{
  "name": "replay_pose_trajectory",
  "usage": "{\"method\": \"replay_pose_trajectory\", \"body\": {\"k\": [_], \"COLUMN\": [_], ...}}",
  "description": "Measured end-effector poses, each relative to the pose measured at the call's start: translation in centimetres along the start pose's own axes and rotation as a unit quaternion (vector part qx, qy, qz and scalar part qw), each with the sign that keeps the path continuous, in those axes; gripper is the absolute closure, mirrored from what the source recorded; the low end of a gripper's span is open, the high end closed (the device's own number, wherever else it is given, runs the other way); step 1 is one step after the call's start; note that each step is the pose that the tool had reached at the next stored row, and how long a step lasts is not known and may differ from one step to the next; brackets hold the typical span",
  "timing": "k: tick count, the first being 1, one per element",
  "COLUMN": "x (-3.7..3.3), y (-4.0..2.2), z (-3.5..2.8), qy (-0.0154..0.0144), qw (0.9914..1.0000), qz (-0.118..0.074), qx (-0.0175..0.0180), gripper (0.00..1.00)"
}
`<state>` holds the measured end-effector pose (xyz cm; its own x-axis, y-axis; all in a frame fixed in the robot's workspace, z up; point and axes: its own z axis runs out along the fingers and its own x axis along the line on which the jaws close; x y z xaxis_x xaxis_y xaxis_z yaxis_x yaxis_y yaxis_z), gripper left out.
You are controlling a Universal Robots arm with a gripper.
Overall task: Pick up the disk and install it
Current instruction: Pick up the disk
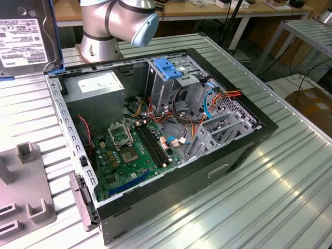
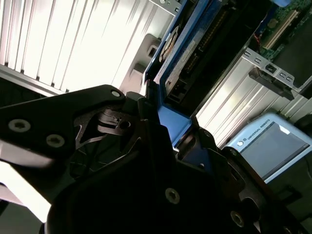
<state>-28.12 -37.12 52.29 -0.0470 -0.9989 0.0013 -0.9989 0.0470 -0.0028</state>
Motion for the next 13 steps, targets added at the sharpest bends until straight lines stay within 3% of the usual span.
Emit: {"method": "replay_pose_trajectory", "body": {"k": [5, 13], "x": [-0.11, -0.22], "y": [-2.4, -4.7], "z": [0.01, 0.02], "qy": [0.0, 0.0], "qw": [1.0, 1.0], "qz": [0.0, 0.0], "qx": [0.0, 0.0], "gripper": [0.63, 0.63]}}
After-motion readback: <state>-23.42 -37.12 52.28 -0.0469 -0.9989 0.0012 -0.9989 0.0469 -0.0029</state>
